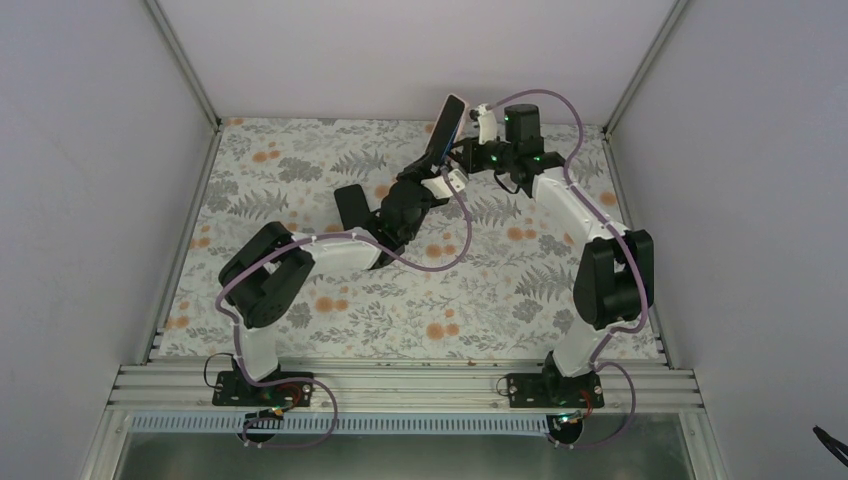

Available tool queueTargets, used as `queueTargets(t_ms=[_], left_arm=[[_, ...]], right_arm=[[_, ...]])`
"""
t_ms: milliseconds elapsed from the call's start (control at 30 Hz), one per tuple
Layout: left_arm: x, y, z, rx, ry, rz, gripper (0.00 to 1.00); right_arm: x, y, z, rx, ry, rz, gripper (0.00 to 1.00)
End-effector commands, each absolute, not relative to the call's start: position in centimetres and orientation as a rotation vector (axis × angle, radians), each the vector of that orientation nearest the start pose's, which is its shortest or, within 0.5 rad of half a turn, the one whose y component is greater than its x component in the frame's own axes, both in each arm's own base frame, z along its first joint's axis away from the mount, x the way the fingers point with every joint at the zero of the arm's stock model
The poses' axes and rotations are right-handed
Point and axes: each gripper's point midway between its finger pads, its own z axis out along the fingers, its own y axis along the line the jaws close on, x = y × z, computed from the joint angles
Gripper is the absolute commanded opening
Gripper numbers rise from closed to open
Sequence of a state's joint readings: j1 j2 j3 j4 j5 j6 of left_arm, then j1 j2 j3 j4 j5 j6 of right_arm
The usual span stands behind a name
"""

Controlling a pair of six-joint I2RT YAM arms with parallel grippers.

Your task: Take the phone out of the phone case

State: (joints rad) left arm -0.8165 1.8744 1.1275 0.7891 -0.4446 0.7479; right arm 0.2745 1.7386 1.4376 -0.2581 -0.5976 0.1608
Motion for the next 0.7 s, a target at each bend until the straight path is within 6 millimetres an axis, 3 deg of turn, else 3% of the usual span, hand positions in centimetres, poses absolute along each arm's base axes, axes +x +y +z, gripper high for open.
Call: queueTargets(t_ms=[0, 67, 100, 267, 400, 667], left_arm=[[46.3, -29.2, 26.0, 0.614, 1.362, 0.501, 0.39], [46.8, -29.0, 25.7, 0.61, 1.372, 0.503, 0.28], [46.9, -28.9, 25.8, 0.604, 1.376, 0.5, 0.24], [47.4, -28.6, 25.9, 0.587, 1.393, 0.488, 0.16], [47.3, -28.8, 26.0, 0.594, 1.393, 0.466, 0.04], [46.1, -29.3, 26.8, 0.63, 1.391, 0.365, 0.02]], right_arm=[[43.5, 22.7, 27.2, -0.52, 2.058, 0.939, 0.03], [43.3, 22.8, 26.9, -0.521, 2.063, 0.946, 0.04], [42.8, 22.7, 28.1, -0.529, 2.036, 0.941, 0.03], [42.4, 22.6, 28.5, -0.534, 2.023, 0.945, 0.03], [42.3, 22.6, 28.2, -0.538, 2.031, 0.939, 0.03], [43.7, 20.7, 26.7, -0.518, 2.071, 0.755, 0.03]])
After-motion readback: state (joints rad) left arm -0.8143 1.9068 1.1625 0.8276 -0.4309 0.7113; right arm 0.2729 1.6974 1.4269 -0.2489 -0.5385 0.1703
